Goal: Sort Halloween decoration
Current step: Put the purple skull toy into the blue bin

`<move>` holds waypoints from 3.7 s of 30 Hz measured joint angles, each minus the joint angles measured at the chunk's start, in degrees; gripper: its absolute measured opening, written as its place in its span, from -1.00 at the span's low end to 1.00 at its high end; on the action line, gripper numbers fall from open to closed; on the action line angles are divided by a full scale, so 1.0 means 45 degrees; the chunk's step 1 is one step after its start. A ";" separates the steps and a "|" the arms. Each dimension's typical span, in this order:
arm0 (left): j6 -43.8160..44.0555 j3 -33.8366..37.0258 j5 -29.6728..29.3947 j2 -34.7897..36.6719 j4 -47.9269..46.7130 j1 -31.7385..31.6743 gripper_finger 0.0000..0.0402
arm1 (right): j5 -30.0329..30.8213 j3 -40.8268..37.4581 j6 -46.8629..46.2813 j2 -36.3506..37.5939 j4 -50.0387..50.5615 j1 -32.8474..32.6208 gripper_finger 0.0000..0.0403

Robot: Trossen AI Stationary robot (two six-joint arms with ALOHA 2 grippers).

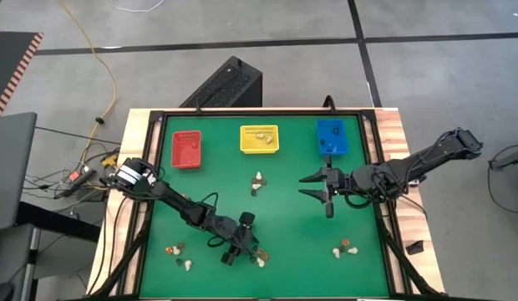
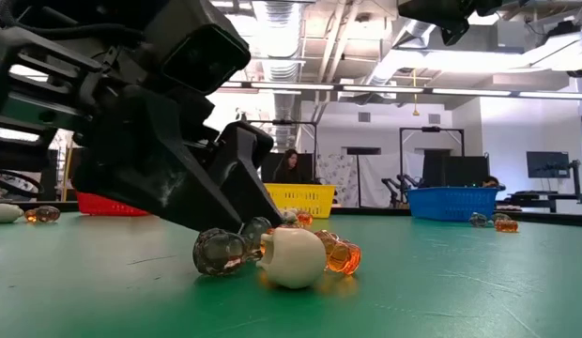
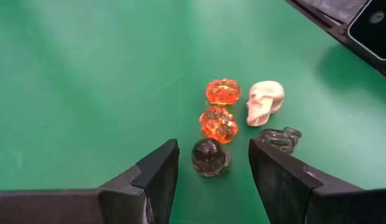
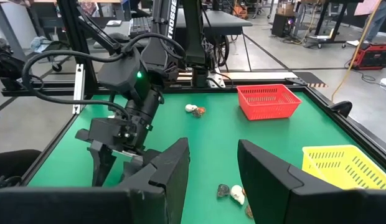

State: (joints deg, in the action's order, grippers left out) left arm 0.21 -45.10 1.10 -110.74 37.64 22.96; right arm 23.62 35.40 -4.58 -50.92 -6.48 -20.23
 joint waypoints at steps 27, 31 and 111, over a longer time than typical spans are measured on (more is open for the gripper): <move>0.0587 -0.0301 0.0304 -0.1194 0.0589 -0.0273 -0.14 | -0.0032 0.0000 0.0005 -0.0005 0.0022 -0.0010 -0.17; 0.0590 -0.0301 0.0316 -0.1200 -0.0019 -0.0340 -0.30 | -0.0039 0.0000 0.0005 -0.0005 0.0024 -0.0010 -0.17; -0.3567 -1.9934 -0.3905 -0.6510 -1.5256 -0.8772 -0.25 | 0.0117 0.0000 0.1395 0.1734 0.0919 -0.0500 -0.17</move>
State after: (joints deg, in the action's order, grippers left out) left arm -15.84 -134.80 -16.47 -140.04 -31.02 -16.51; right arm 24.14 35.40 1.70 -43.11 -2.34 -22.48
